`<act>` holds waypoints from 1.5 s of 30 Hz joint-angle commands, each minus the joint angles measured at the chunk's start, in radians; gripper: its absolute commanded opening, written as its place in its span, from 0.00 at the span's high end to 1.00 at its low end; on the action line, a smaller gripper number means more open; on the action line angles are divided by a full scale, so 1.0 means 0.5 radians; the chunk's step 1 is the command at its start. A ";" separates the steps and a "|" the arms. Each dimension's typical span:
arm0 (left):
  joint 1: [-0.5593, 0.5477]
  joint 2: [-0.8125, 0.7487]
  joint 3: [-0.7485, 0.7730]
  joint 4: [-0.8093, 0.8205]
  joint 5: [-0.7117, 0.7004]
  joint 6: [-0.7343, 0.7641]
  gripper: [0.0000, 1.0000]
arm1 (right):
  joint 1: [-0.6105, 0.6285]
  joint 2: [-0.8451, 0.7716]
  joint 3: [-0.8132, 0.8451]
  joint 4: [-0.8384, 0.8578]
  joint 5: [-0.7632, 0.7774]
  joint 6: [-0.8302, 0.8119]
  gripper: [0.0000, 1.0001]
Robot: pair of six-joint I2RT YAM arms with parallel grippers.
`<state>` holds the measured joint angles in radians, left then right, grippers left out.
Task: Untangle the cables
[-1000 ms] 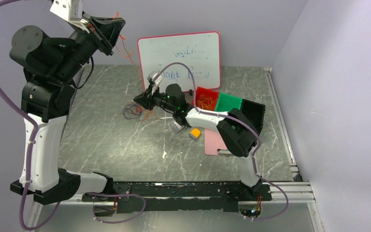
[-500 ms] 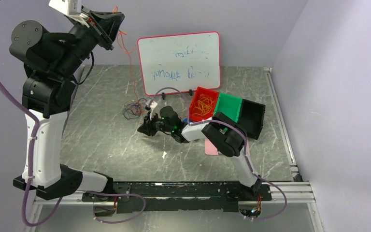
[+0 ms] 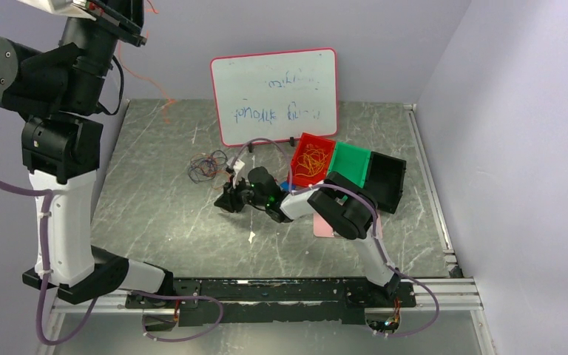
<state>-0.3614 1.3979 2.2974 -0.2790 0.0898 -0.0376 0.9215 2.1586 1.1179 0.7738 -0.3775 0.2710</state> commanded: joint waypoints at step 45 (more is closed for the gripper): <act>0.015 0.025 -0.942 0.029 1.525 -0.399 0.93 | -0.391 -2.031 -0.243 -0.596 0.336 -0.452 0.29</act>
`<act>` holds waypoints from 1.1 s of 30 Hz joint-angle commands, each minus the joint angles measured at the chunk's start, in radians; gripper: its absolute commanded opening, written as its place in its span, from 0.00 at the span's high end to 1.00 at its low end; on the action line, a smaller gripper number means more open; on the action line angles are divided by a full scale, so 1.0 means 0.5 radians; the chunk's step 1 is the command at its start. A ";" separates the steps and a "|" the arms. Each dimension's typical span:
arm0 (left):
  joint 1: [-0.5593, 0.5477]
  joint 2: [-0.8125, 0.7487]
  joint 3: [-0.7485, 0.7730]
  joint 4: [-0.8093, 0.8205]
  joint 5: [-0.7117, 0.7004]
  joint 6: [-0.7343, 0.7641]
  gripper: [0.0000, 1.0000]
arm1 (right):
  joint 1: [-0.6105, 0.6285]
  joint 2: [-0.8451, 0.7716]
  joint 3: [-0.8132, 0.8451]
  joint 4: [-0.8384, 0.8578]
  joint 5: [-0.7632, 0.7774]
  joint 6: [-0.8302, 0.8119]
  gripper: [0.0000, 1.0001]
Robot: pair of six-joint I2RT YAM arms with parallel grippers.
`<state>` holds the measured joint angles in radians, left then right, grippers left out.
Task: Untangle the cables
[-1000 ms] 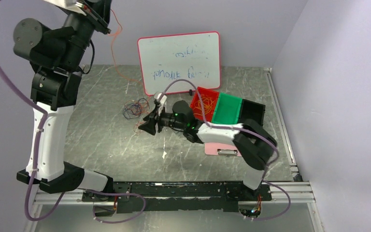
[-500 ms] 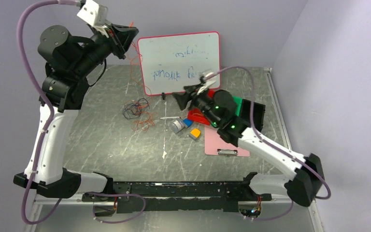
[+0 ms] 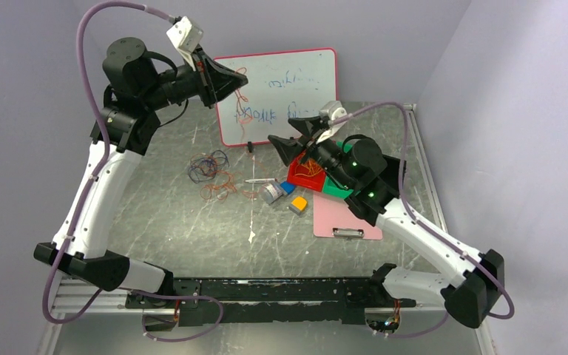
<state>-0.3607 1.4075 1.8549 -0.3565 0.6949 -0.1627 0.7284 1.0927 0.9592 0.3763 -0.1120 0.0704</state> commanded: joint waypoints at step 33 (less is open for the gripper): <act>0.016 0.008 -0.234 0.342 0.484 -0.273 0.93 | -0.019 0.347 0.214 0.289 -0.120 -0.002 1.00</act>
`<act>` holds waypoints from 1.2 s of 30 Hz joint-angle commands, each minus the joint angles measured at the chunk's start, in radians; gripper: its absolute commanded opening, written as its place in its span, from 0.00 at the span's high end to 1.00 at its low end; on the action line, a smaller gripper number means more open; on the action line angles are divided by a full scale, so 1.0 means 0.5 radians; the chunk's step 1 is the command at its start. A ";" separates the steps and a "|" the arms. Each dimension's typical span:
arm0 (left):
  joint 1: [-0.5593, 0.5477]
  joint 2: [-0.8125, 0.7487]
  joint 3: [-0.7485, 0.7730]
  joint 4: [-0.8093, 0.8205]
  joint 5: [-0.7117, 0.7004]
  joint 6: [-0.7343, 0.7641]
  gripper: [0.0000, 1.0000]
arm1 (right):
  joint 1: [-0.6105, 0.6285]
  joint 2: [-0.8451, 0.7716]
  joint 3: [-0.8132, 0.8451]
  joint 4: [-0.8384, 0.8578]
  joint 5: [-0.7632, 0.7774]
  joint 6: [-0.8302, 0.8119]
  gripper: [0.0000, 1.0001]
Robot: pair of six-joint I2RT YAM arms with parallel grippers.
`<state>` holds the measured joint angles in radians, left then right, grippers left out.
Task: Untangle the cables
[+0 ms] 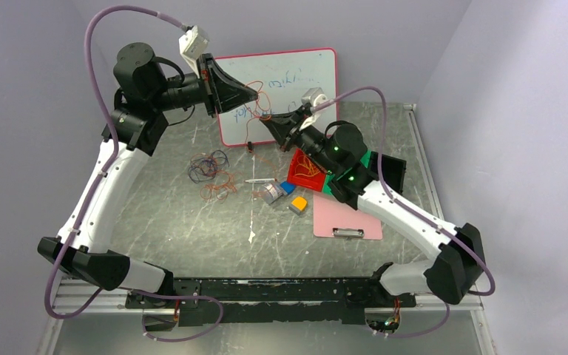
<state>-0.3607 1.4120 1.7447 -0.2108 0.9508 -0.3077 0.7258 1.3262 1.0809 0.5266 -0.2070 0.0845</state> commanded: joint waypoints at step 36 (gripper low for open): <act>0.045 0.144 -0.276 -0.002 -0.277 0.109 0.01 | -0.430 -0.547 0.221 -1.245 1.562 -0.221 1.00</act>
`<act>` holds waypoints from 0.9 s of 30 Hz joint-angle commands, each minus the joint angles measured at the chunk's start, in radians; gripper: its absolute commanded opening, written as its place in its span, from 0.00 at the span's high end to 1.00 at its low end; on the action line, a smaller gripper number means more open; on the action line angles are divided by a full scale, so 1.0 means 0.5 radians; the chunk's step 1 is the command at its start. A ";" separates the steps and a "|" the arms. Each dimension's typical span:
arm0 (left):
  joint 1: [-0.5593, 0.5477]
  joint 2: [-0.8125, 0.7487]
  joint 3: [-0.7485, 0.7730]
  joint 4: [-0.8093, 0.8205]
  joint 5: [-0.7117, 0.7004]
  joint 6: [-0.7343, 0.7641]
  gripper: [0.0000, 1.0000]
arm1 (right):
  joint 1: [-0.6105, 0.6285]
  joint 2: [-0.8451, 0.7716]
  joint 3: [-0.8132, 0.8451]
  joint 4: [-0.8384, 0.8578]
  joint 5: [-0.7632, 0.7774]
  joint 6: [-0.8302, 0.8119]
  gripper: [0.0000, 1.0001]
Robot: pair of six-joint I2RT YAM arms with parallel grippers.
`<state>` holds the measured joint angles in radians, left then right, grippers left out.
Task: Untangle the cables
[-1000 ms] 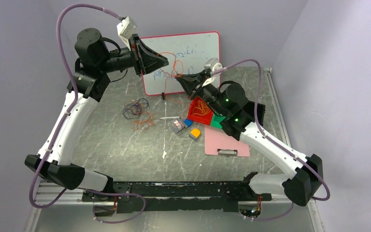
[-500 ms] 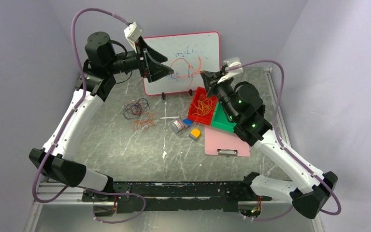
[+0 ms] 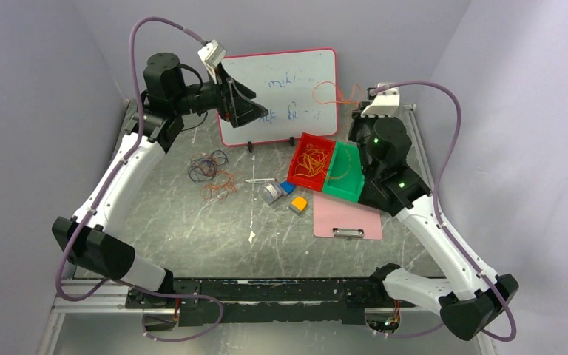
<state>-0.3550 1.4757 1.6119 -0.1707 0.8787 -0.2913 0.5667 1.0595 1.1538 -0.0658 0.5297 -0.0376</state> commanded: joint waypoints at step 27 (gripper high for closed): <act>0.073 0.049 -0.285 -0.243 -0.581 0.081 0.04 | -0.601 0.289 -0.145 0.092 -0.228 0.315 1.00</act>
<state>-0.3279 1.5028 1.4807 -0.2829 0.6220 -0.2543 0.2916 1.1965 1.1408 -0.0242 0.4511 0.0483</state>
